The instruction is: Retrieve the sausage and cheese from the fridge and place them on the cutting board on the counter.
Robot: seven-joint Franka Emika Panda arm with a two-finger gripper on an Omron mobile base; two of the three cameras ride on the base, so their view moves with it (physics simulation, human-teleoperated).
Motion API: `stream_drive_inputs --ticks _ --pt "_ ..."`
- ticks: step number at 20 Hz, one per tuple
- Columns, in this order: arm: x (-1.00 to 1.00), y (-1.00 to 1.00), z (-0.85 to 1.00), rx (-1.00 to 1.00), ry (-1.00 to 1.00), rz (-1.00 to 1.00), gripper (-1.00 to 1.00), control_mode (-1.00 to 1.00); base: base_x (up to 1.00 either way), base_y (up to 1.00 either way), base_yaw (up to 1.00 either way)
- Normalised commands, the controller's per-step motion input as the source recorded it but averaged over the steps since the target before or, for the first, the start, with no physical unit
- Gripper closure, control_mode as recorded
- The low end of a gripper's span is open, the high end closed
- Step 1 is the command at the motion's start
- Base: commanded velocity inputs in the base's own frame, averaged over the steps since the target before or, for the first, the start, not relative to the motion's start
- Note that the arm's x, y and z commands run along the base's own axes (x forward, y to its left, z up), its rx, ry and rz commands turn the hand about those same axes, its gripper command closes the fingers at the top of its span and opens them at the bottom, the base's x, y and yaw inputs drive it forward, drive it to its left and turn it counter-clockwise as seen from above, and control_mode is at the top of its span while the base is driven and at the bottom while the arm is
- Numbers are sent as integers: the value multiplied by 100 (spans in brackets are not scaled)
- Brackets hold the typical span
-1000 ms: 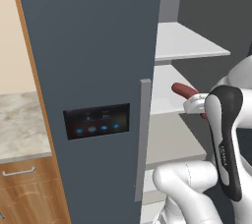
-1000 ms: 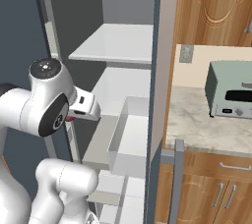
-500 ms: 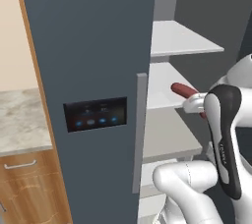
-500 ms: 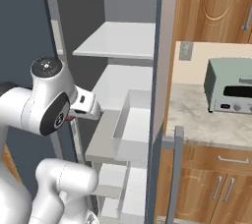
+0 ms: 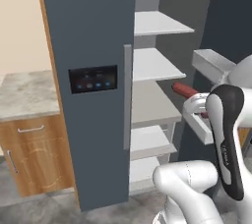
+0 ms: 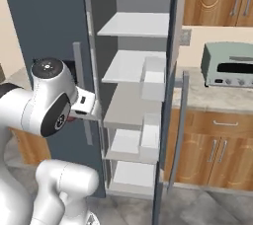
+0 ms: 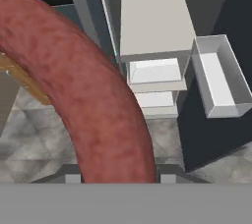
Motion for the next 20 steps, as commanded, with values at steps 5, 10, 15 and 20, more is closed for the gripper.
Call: stream_drive_inputs --ticks 5,10,15,20 --pt "0 0 0 0 0 0 100 100 -65 39 -41" --pt "0 0 0 0 0 0 100 100 0 9 -99" --pt "0 0 0 0 0 0 100 100 -1 9 -98" --pt "0 0 0 0 0 0 100 100 -1 7 -98"
